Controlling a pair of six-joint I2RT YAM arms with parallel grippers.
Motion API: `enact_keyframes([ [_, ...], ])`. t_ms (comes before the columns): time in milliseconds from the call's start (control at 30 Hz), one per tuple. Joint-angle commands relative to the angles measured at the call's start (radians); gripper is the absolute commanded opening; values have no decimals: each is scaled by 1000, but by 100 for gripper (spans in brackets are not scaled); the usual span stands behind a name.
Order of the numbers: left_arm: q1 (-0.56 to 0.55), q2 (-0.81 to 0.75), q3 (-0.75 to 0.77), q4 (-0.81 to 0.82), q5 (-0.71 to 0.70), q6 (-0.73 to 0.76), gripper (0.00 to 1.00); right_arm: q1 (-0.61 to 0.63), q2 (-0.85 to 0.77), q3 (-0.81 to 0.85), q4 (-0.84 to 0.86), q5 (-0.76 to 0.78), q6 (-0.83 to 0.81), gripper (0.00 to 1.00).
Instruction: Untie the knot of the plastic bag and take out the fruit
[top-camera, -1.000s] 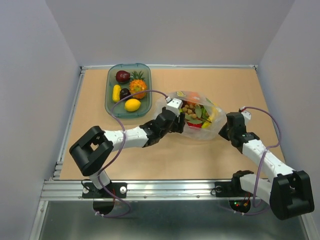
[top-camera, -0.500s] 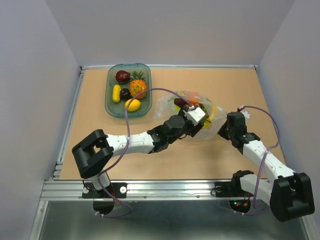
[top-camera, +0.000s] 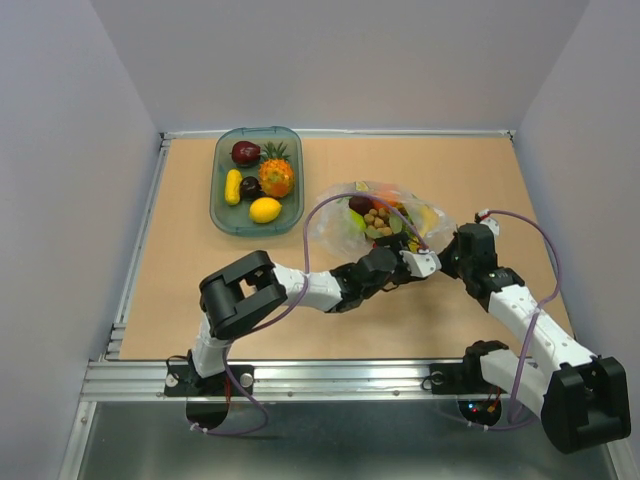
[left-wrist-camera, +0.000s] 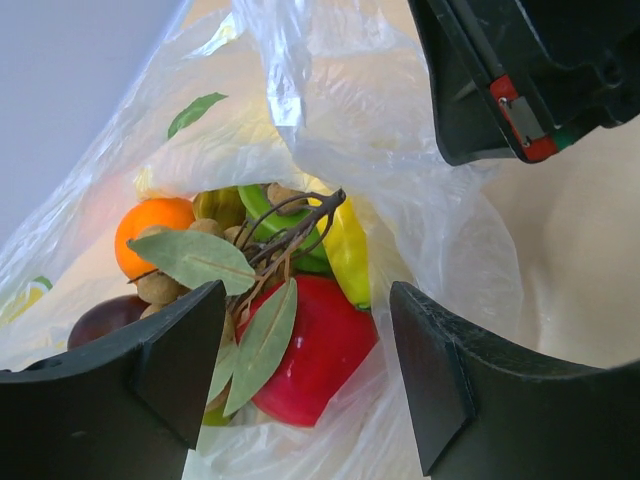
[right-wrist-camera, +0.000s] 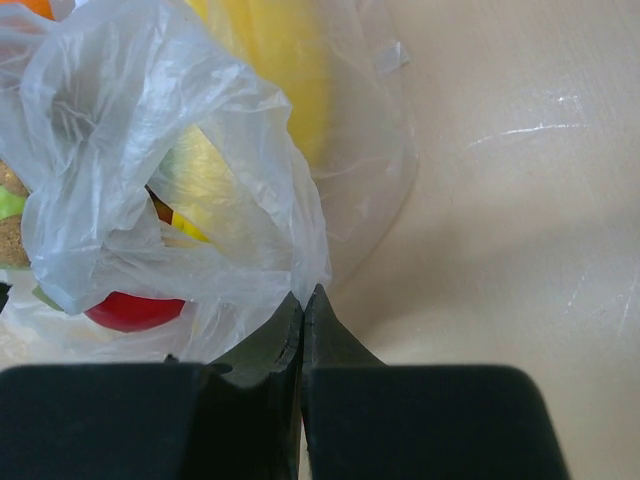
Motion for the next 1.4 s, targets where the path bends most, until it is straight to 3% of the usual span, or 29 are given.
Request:
enact_keyframes([
  [0,1,32,77,113,-27,82,78,2,-18,24,48,-23,-12,0],
  [433,29,163,165,193,-75,46,71,2,-46,-10,50,-32,-12,0],
  [567,45,183,182,195,-81,30,56,2,-55,-12,48,-30,-11,0],
  [667,58,172,179,196,-77,11,39,1,-61,-15,50,-26,-9,0],
  [700,58,165,174,198,-77,9,28,2,-63,-16,48,-21,-6,0],
  [767,59,148,157,201,-77,6,17,2,-72,-18,48,-7,-5,0],
  [800,58,122,142,201,-74,3,3,2,-74,-16,48,-1,-3,0],
  [833,58,106,131,202,-74,-2,0,1,-77,-15,48,6,-6,0],
  [1233,67,-225,-4,175,-38,-98,0,2,-89,2,51,71,-34,1],
  [1367,85,-323,-10,129,18,-192,0,2,-95,-4,56,77,-37,1],
])
